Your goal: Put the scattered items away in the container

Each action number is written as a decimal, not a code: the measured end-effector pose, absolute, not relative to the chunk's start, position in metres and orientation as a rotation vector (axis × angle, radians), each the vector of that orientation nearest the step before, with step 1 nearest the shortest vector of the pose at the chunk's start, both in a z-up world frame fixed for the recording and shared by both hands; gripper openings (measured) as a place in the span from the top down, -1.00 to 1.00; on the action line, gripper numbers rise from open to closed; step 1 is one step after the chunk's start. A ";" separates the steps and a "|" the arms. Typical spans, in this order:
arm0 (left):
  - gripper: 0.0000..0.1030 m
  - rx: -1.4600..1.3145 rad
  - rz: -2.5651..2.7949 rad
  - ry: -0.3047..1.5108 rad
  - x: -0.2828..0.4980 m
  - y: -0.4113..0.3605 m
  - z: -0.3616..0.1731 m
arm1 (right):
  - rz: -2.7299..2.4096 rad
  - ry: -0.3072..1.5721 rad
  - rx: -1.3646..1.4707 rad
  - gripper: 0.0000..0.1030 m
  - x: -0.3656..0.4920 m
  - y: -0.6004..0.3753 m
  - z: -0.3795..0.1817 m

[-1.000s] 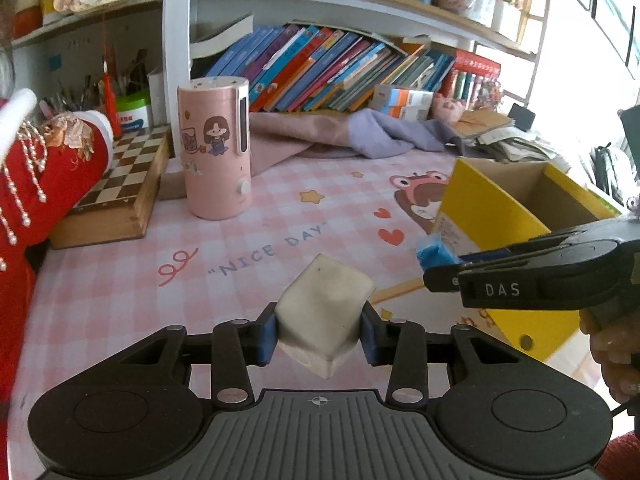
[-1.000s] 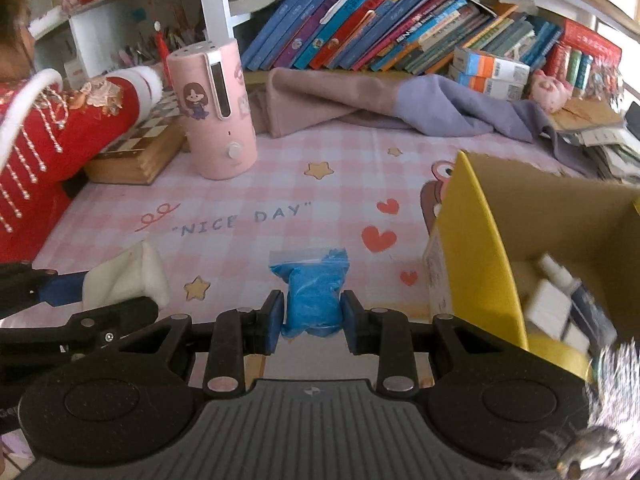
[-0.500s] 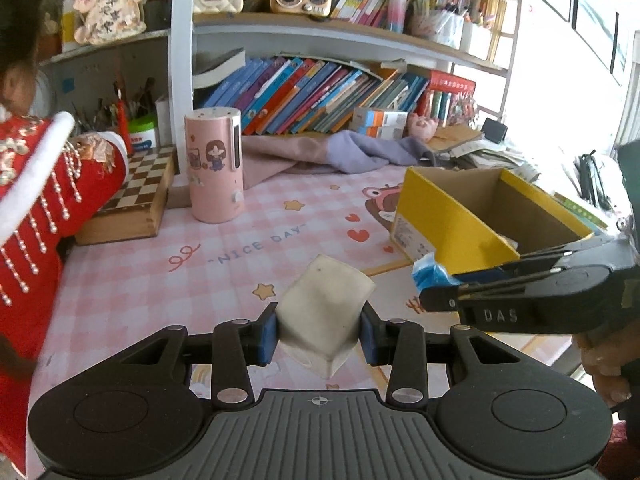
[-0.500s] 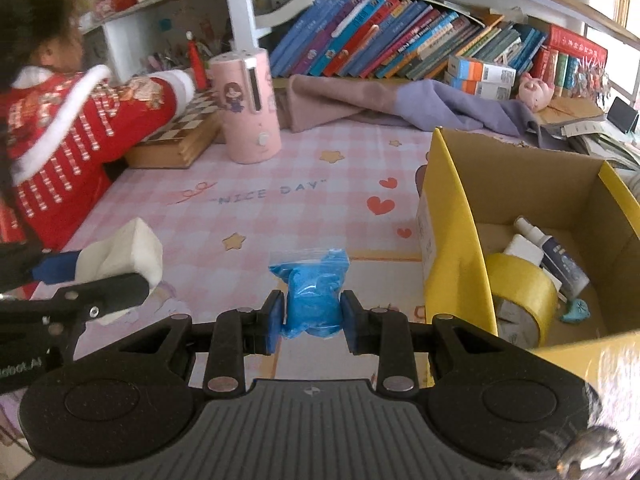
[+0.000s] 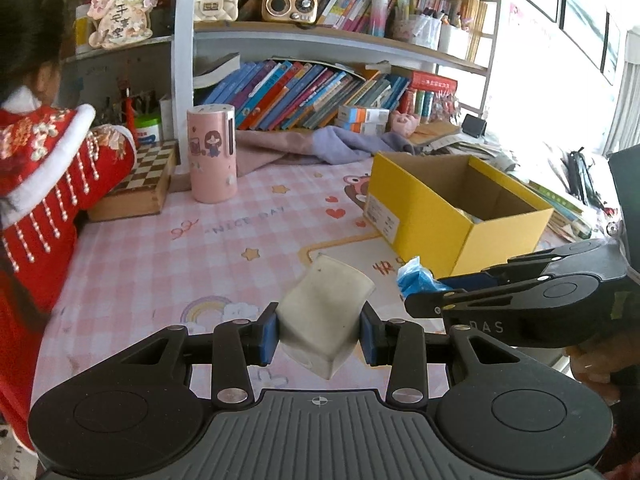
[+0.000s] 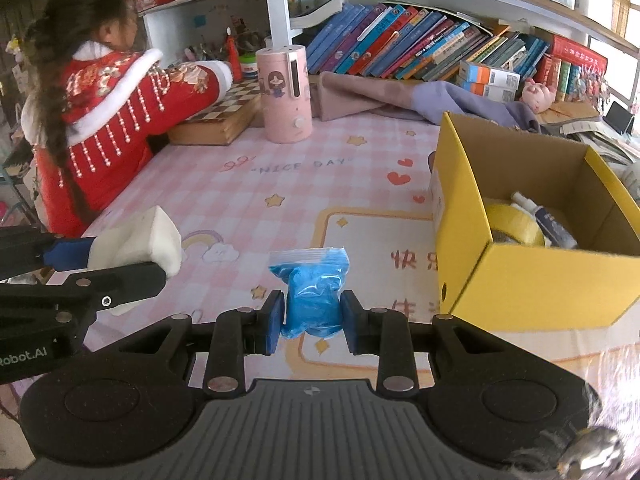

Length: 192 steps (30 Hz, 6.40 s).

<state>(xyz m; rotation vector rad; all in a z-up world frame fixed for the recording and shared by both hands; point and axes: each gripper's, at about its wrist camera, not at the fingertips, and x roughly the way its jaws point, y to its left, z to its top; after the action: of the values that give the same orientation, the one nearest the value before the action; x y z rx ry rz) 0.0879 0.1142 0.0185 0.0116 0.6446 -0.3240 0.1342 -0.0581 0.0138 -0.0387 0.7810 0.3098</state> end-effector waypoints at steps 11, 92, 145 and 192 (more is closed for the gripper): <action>0.27 0.022 -0.368 0.661 0.061 0.108 0.016 | 0.282 0.798 -0.029 0.45 0.093 -0.063 0.007; 0.28 0.173 -0.386 0.690 0.293 -0.146 0.013 | 0.336 0.809 -0.223 0.46 0.304 -0.286 0.007; -0.87 0.051 0.063 0.574 0.123 -0.066 0.030 | 0.316 0.658 -0.079 -0.48 0.190 -0.258 0.032; -1.00 0.017 0.038 0.679 0.023 -0.022 0.012 | 0.242 0.702 -0.049 -0.75 0.061 -0.218 0.017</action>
<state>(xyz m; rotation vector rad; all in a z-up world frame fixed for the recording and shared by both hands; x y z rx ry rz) 0.0233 -0.0216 0.0116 0.0169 0.6786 0.0380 0.0607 -0.2175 0.0166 -0.0493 0.7022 0.2416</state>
